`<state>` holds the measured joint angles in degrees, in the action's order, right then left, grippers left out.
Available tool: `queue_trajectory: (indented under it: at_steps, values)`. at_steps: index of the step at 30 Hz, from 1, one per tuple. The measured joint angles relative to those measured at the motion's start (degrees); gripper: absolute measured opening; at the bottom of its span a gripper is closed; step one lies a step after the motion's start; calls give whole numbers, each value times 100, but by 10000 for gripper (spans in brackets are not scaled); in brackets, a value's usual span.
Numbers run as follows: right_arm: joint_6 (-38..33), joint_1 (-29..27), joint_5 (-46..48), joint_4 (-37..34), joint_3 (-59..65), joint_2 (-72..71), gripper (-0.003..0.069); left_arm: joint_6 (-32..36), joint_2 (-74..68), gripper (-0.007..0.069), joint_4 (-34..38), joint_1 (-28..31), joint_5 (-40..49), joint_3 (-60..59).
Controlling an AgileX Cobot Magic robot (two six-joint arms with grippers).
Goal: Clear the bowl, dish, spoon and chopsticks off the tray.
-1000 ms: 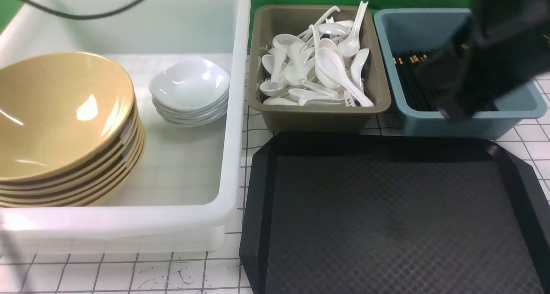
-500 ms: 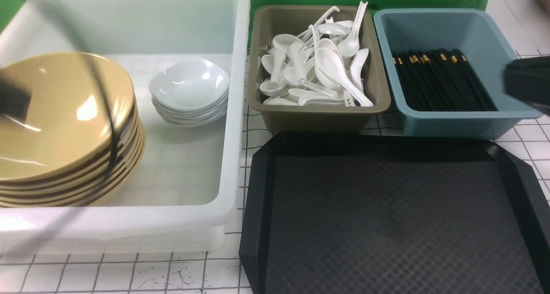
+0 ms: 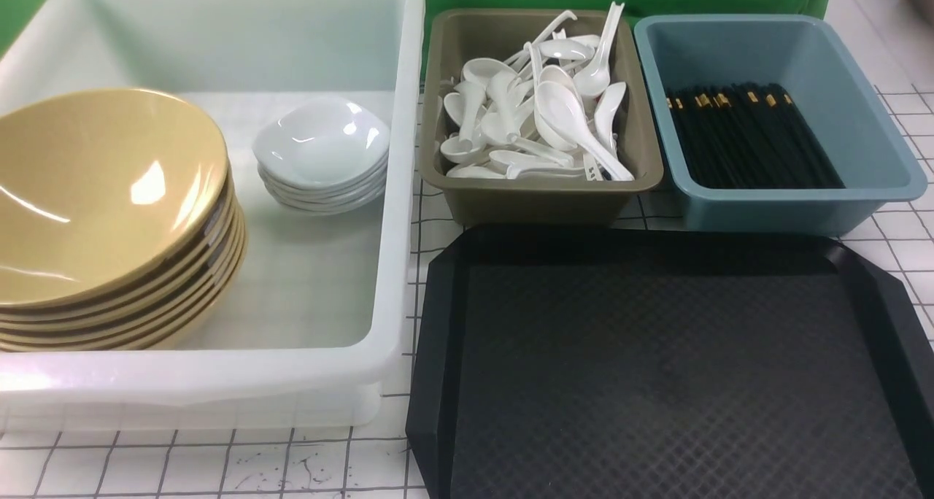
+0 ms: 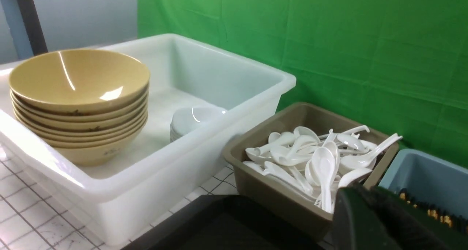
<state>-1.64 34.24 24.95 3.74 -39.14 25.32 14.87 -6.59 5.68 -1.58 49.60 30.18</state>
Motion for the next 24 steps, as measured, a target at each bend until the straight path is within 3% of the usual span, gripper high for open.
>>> queue_trajectory:
  at_steps: [24]
  values:
    - [55, 0, 44, 0, 239, -158, 105, 0, 324, -12, -17, 0, -36, -82]
